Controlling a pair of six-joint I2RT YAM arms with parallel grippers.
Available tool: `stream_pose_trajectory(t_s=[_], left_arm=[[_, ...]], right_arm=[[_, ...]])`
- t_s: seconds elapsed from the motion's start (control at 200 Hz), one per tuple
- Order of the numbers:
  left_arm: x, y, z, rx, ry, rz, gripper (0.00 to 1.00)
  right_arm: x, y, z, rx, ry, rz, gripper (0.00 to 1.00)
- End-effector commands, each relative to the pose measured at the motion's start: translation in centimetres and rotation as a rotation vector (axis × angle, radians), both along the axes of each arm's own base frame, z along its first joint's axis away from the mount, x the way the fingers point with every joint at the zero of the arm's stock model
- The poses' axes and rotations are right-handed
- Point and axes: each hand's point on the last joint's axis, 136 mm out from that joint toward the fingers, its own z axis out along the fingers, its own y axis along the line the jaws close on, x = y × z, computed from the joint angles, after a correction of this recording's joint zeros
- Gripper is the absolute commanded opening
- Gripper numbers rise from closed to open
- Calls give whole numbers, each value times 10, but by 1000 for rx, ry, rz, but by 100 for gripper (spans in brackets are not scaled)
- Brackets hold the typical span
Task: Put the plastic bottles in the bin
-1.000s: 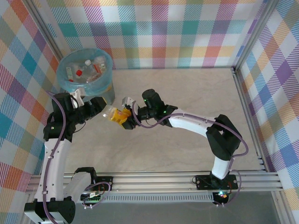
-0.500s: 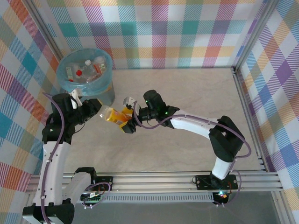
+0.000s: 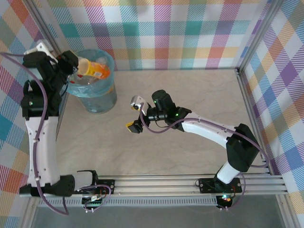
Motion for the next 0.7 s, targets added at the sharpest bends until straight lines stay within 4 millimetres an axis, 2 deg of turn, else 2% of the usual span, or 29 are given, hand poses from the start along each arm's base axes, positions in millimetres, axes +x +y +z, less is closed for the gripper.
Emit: stream_pose_trajectory(t_s=[0.0, 0.215, 0.305, 0.39, 0.475, 0.58, 0.695], left_arm=[[29, 32, -1, 118, 33, 150, 0], [76, 62, -11, 248, 98, 269, 0], [94, 70, -13, 269, 105, 294, 0], [113, 74, -24, 283, 134, 301, 0], [136, 71, -46, 286, 198, 256, 0], [163, 60, -82, 290, 305, 157, 0], [178, 56, -124, 313, 421, 101, 0]], right_arm=[[-4, -9, -1, -42, -30, -1, 100], [-5, -11, -6, -69, -28, 2, 100], [-4, -9, -9, -70, -28, 4, 100], [-1, -7, -15, -80, -18, 2, 100], [-1, -4, -19, -87, -2, 7, 100], [-1, 0, -24, -94, 20, 23, 100], [-2, 2, -29, -104, 44, 35, 100]])
